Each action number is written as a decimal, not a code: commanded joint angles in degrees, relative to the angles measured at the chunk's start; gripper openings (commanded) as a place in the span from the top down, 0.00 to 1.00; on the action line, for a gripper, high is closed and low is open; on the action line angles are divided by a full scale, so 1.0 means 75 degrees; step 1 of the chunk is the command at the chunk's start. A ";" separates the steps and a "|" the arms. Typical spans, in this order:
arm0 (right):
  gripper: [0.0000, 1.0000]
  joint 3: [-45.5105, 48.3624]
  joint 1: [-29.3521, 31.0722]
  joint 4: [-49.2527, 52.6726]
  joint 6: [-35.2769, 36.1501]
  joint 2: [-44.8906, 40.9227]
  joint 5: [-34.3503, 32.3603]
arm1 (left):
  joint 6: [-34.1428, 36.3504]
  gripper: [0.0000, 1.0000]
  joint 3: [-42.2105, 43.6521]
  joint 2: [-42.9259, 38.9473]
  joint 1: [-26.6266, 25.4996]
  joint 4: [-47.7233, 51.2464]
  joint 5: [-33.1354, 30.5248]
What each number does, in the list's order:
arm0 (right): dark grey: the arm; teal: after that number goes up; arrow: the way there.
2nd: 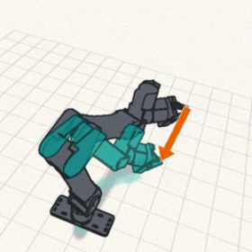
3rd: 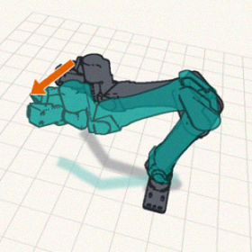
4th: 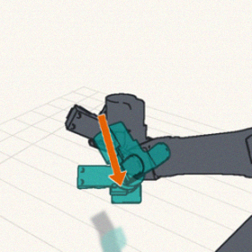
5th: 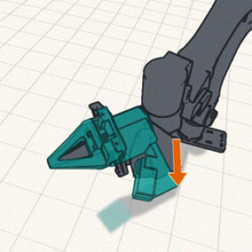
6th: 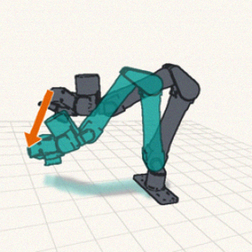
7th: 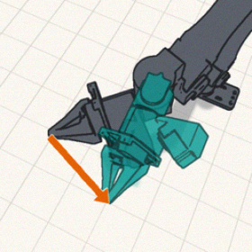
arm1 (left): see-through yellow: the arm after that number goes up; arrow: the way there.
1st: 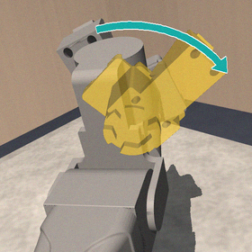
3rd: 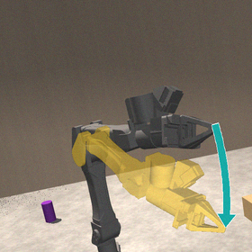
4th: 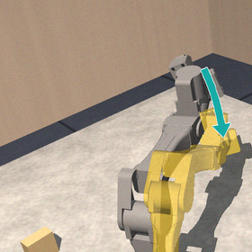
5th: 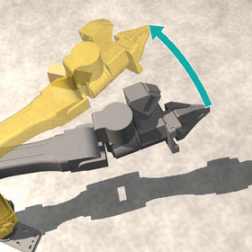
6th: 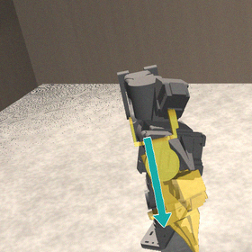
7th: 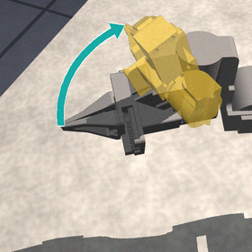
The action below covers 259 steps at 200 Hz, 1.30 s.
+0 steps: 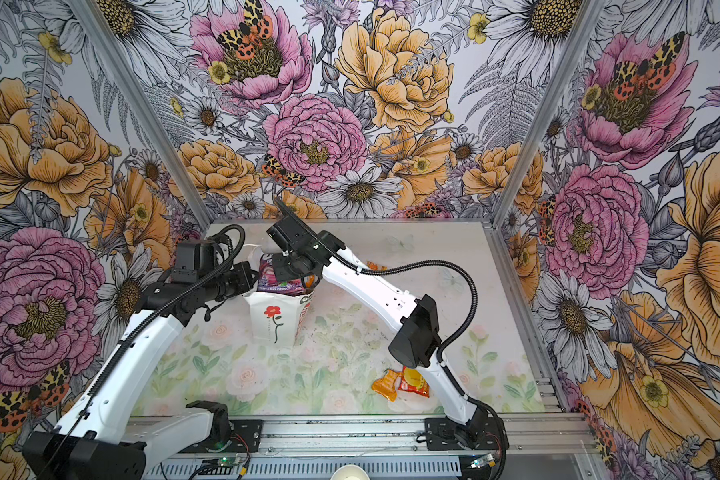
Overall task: Place the snacks into the paper bag
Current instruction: 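Lower the purple bag into the paper bag and open the right gripper, then withdraw the right gripper from the paper bag toward the small yellow packet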
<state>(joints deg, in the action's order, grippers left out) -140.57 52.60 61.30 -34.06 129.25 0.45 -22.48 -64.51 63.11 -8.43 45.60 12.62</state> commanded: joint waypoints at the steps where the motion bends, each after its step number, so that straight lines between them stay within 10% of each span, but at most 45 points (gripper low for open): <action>1: 1.00 0.0292 0.0120 0.0030 -0.0052 0.0257 0.0208 | 0.0045 0.99 -0.0087 -0.0212 0.0009 -0.0772 0.0392; 72: 0.94 0.0310 0.0030 0.0030 0.0112 -0.0083 0.0277 | 0.0032 0.99 -0.0073 -0.0207 0.0045 -0.0770 0.0332; 152: 0.36 0.0234 0.0020 -0.0025 0.0206 -0.1023 -0.0086 | 0.0032 0.99 -0.0059 -0.0186 0.0057 -0.0760 0.0308; 259: 0.25 0.1447 -0.0084 -0.0231 0.0553 -0.3330 -0.1995 | 0.0036 0.98 -0.0066 -0.0171 0.0023 -0.0767 0.0298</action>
<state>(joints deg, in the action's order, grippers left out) -134.15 52.31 60.66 -31.40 110.15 -7.97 -22.50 -64.45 63.11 -8.34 45.50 13.02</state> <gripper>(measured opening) 0.745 0.047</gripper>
